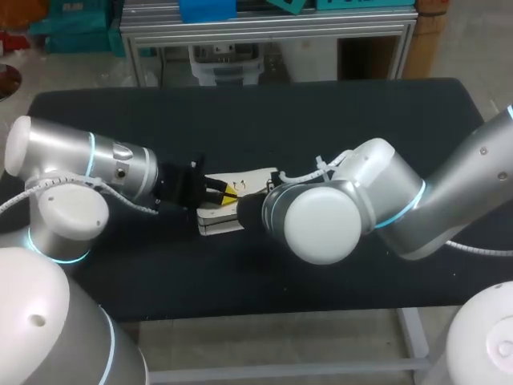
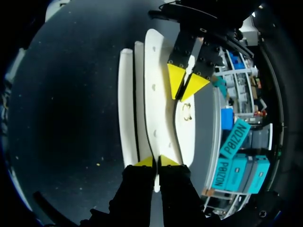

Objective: Pick up the bag, open it, inspect its contents, close it, and place it on the opposite side

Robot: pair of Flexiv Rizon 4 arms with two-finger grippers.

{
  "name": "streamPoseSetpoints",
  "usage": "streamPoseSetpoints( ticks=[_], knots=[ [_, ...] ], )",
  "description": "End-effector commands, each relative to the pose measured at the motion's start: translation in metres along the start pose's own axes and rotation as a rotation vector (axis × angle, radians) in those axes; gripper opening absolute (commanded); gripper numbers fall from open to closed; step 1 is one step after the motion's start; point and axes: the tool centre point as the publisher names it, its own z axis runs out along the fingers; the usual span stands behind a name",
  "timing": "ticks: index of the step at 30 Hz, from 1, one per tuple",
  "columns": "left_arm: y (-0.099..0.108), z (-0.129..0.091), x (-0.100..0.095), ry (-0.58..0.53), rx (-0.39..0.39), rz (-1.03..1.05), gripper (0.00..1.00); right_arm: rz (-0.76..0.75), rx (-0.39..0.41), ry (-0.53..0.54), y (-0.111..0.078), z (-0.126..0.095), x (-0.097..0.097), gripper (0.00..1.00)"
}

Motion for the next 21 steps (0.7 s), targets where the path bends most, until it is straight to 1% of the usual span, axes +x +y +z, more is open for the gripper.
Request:
streamPoseSetpoints(
  ticks=[1, 14, 15, 16, 17, 19, 20, 21],
  knots=[
    [-0.0034, 0.0039, 0.0025, -0.064, 0.003, -0.001, 0.00, 0.000, -0.055, -0.541, -0.0031, 0.0025, 0.0037, 0.00],
    [-0.0034, 0.0039, 0.0025, -0.064, 0.003, -0.001, 0.00, 0.000, -0.055, -0.541, -0.0031, 0.0025, 0.0037, 0.00],
    [-0.0016, 0.0041, -0.0016, -0.083, -0.010, -0.047, 0.00, 0.000, -0.055, -0.541, -0.0031, 0.0025, 0.0037, 0.00],
    [-0.0003, 0.0040, -0.0041, -0.073, 0.008, -0.065, 0.00, 0.000, -0.055, -0.541, -0.0031, 0.0025, 0.0037, 0.00],
    [0.0003, 0.0039, -0.0053, -0.088, -0.012, -0.077, 0.00, 0.000, -0.055, -0.541, -0.0031, 0.0025, 0.0037, 0.00],
    [0.0014, 0.0041, -0.0067, -0.086, 0.000, -0.087, 0.00, 0.000, -0.055, -0.541, -0.0031, 0.0025, 0.0037, 0.00],
    [0.0014, 0.0039, -0.0066, -0.090, -0.007, -0.091, 0.11, 0.000, -0.055, -0.541, -0.0031, 0.0025, 0.0037, 0.00],
    [0.0015, 0.0040, -0.0065, -0.088, -0.003, -0.091, 0.42, 0.000, -0.055, -0.541, -0.0031, 0.0025, 0.0037, 0.00]
  ],
)
